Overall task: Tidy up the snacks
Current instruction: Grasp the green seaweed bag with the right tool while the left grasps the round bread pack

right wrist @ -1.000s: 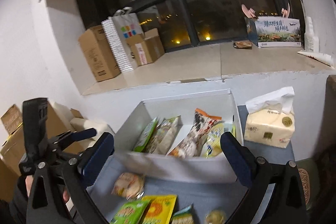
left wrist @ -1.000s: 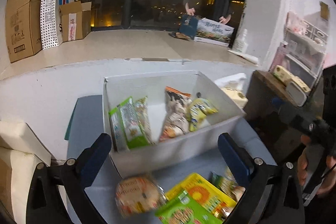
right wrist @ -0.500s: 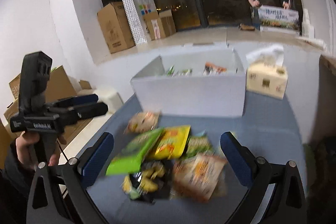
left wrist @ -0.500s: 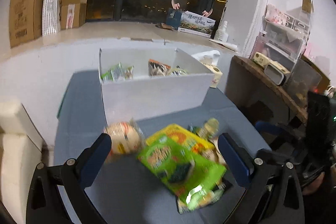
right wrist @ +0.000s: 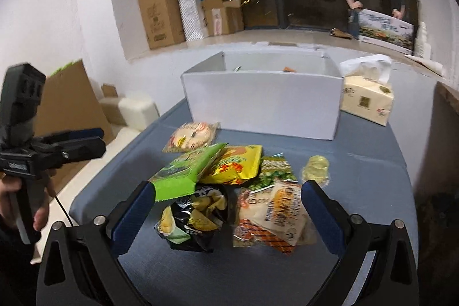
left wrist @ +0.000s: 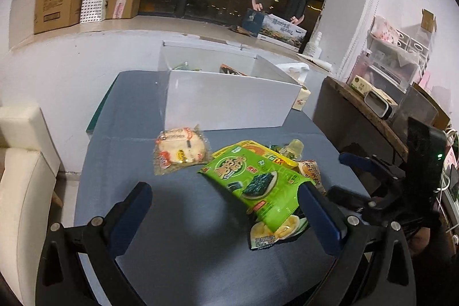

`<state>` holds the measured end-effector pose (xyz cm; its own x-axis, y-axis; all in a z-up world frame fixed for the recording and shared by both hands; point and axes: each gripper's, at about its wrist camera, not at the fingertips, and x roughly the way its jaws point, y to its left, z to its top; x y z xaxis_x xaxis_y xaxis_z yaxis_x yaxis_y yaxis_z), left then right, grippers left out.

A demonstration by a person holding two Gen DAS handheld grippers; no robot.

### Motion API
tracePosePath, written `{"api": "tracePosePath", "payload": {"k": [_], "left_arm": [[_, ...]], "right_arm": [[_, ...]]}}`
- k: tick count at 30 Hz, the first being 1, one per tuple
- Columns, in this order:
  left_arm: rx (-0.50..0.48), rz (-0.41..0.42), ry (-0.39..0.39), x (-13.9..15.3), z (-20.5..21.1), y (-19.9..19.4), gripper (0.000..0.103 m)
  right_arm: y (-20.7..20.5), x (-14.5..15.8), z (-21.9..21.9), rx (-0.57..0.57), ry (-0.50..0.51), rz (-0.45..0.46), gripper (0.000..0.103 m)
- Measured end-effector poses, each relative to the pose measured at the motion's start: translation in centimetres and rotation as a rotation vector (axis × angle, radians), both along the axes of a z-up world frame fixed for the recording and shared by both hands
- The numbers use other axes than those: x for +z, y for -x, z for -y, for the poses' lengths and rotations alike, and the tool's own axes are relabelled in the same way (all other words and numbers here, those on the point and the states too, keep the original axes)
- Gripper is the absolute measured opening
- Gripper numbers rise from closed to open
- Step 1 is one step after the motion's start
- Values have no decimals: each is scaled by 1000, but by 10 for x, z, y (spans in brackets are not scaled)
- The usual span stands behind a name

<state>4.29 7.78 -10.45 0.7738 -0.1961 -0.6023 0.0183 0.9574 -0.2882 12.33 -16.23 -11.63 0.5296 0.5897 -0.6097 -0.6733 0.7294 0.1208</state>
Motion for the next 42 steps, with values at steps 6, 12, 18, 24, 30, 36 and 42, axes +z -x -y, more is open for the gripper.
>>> {"api": "tracePosePath", "payload": {"k": [6, 12, 18, 24, 30, 36, 42], "left_arm": [[33, -7, 10, -6, -13, 7, 103], [60, -1, 41, -11, -26, 15, 103], [102, -14, 70, -21, -41, 21, 103], [103, -18, 76, -27, -44, 16, 103], [54, -51, -9, -33, -38, -24, 103], [20, -168, -162, -52, -21, -100, 103], [6, -260, -211, -78, -15, -157, 103]], "right_arm": [[-14, -13, -44, 60, 96, -76, 103], [-30, -27, -106, 49, 304, -110, 103], [-31, -53, -149, 61, 529, -61, 92], [-26, -36, -133, 62, 473, -39, 67], [-17, 14, -88, 43, 279, -24, 67], [-10, 46, -32, -24, 102, -29, 67], [-6, 43, 12, -110, 19, -66, 67]]}}
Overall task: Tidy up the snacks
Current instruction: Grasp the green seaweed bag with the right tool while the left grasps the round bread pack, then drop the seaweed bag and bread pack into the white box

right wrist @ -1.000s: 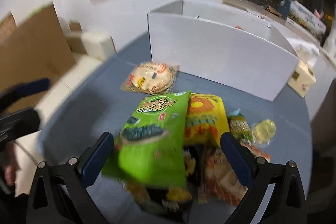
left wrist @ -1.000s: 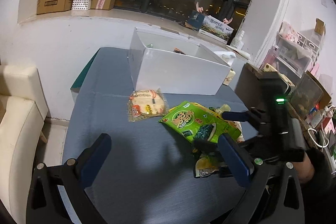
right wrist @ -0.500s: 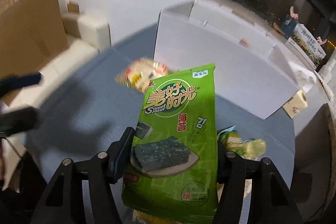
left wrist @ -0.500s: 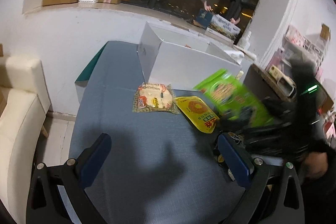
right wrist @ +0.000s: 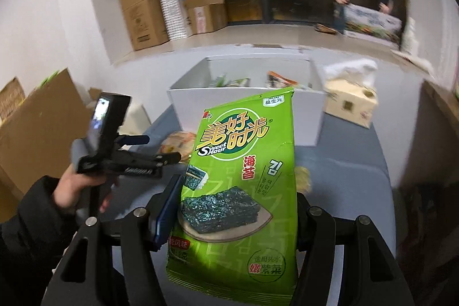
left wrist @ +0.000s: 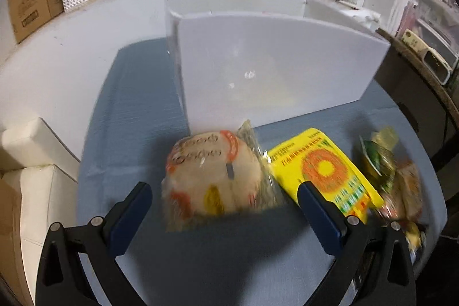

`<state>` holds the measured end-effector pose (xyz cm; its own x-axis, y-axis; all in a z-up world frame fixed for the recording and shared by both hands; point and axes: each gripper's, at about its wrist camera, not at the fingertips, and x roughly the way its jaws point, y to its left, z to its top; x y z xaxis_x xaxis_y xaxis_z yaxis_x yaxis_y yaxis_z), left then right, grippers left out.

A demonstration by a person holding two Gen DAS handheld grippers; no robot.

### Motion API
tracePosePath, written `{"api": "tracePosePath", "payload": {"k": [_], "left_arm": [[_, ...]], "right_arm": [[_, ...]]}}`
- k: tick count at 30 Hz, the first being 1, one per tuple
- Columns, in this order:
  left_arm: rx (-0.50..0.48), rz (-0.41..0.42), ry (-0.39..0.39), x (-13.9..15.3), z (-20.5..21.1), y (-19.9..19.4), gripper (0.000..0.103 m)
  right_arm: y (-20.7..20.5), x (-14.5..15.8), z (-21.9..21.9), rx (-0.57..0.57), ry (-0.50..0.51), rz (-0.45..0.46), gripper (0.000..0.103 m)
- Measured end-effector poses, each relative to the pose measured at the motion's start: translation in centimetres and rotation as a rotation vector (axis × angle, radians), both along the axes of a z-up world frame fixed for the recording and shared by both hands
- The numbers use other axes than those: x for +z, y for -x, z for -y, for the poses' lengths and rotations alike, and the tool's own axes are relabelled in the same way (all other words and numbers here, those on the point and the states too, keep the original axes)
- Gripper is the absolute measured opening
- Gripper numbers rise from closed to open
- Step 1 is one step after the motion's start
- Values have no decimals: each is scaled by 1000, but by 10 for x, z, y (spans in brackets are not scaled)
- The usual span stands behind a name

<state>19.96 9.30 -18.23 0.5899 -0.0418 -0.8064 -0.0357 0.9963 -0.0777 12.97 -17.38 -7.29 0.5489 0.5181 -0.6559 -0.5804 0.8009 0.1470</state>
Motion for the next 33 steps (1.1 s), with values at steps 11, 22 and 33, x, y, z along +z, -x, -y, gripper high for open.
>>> {"api": "tracePosePath", "payload": {"k": [11, 22, 33], "left_arm": [[90, -14, 17, -10, -12, -6, 81], [13, 254, 105, 89, -8, 54, 81], [-45, 431, 49, 182, 13, -19, 81]], "right_arm": [[-18, -19, 26, -46, -57, -63, 67], [-43, -20, 17, -41, -110, -74, 67], [-138, 26, -16, -23, -231, -51, 67]]}}
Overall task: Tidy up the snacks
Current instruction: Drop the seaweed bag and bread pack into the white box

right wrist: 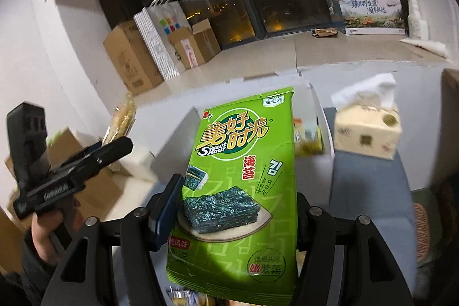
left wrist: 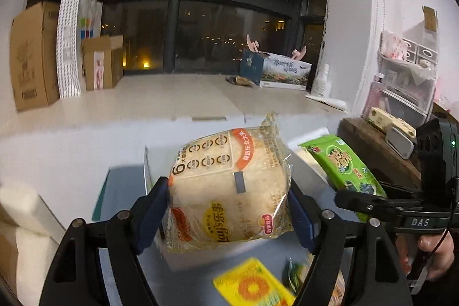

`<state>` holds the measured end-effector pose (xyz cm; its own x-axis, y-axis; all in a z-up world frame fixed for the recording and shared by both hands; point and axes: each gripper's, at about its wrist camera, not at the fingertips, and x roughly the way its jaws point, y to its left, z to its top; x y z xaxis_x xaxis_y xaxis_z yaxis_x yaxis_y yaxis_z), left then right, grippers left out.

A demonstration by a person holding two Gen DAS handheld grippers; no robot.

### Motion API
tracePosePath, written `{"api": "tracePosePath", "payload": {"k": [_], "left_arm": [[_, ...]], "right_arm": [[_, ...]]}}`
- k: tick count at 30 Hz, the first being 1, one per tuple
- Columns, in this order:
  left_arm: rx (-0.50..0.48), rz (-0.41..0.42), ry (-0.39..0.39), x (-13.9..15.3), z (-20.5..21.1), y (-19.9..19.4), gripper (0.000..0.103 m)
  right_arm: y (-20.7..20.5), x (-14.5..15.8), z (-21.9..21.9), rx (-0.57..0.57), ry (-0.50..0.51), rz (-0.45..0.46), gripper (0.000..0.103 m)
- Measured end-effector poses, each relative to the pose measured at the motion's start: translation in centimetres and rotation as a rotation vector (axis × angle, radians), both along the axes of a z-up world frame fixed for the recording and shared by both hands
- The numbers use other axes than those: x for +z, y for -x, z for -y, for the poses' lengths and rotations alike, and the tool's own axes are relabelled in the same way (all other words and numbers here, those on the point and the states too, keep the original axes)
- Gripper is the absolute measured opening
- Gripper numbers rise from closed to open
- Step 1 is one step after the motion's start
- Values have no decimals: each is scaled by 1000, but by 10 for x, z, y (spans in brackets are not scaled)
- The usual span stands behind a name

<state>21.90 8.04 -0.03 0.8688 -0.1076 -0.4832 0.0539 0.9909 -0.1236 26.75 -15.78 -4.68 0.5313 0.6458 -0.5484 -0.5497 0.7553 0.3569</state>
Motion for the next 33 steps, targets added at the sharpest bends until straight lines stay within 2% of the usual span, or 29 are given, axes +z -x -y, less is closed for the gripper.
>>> {"api": "tracePosePath", "payload": {"k": [4, 10, 12, 13, 14, 17, 20, 23, 26, 33], "left_arm": [[11, -21, -23, 5, -3, -44, 81], [56, -64, -57, -15, -13, -86, 82], [79, -95, -41, -29, -20, -94, 90], [93, -116, -41, -34, -22, -96, 102], [99, -136, -34, -39, -25, -98, 103], [103, -154, -22, -50, -30, -95, 103], [119, -164, -62, -55, -28, -91, 103], [104, -161, -67, -53, -26, -84, 103], [89, -147, -80, -46, -20, -71, 103], [11, -79, -76, -29, -2, -8, 103]], "right_arm": [[-43, 11, -15, -17, 2, 19, 67], [-98, 16, -43, -24, 51, 26, 68], [-112, 13, -51, -12, 57, 7, 71], [-118, 11, -55, -16, 71, 0, 89], [-124, 7, -58, -18, 82, -14, 103], [-128, -2, -59, -41, 76, -24, 103], [-126, -10, -59, -23, 81, -36, 103], [-121, -13, -57, -24, 99, -34, 103], [-112, -8, -51, -26, 85, -17, 103], [-65, 16, -19, 8, -26, 28, 103]]}}
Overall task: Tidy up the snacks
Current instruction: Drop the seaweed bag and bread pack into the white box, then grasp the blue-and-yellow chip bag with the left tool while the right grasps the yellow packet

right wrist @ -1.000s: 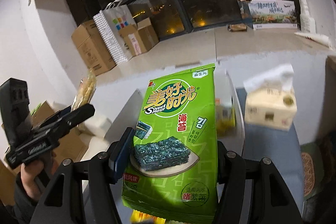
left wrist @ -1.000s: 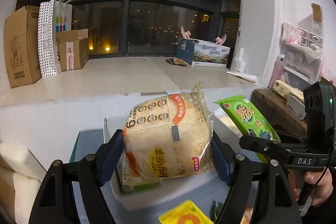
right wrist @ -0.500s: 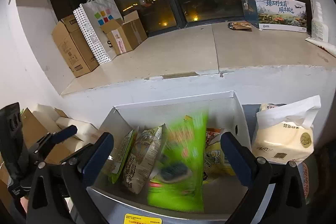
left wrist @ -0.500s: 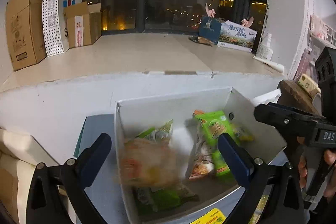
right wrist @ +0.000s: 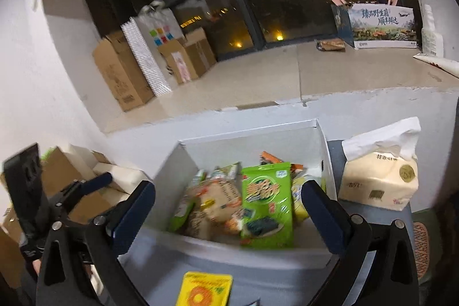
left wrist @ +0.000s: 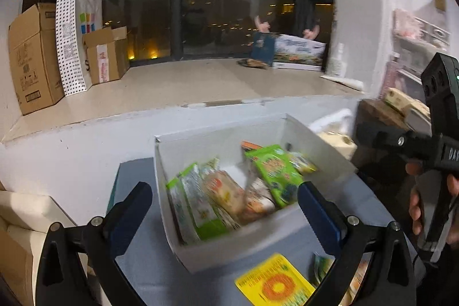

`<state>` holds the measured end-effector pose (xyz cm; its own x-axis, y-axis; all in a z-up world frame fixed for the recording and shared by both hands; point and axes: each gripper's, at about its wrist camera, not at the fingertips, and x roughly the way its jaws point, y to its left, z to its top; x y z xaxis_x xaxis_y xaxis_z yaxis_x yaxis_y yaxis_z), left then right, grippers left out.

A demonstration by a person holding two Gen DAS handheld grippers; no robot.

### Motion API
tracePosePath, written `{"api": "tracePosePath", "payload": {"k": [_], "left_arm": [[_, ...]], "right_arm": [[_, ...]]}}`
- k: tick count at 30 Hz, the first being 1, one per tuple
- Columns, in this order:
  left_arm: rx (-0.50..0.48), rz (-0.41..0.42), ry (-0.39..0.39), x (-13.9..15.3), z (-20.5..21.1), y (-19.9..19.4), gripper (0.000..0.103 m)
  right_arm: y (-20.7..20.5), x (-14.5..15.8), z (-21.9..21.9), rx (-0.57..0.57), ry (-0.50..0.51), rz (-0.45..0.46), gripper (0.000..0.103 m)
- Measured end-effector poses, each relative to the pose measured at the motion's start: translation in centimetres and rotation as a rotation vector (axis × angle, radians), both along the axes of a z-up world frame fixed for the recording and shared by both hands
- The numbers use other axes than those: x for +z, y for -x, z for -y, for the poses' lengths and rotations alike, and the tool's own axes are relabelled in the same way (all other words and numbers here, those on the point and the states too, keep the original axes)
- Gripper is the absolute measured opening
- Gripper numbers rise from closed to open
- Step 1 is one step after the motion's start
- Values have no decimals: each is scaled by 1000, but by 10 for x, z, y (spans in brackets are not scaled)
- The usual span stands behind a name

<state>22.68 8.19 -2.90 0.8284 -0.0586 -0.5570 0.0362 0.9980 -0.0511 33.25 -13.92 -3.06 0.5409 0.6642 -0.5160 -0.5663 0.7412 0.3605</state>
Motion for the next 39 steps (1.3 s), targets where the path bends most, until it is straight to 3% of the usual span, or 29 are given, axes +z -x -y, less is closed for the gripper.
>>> {"api": "tracePosePath", "payload": {"k": [9, 17, 21, 26, 31, 37, 39], "left_arm": [[-133, -9, 11, -7, 36, 82, 103], [-174, -78, 6, -46, 61, 144, 103], [-183, -144, 66, -73, 72, 160, 103], [-193, -198, 107, -93, 88, 158, 103], [-215, -289, 63, -120, 107, 128, 103], [-289, -367, 77, -150, 120, 100, 103], [-296, -357, 120, -154, 116, 100, 80]], "right_arm": [[103, 4, 52, 28, -38, 97, 103], [180, -36, 100, -41, -30, 102, 103], [203, -53, 110, -84, -26, 90, 103], [214, -45, 114, -98, -3, 138, 103], [220, -44, 114, -111, 14, 151, 103], [221, -51, 112, -114, 34, 147, 103], [219, -55, 108, -113, 50, 136, 103]]}}
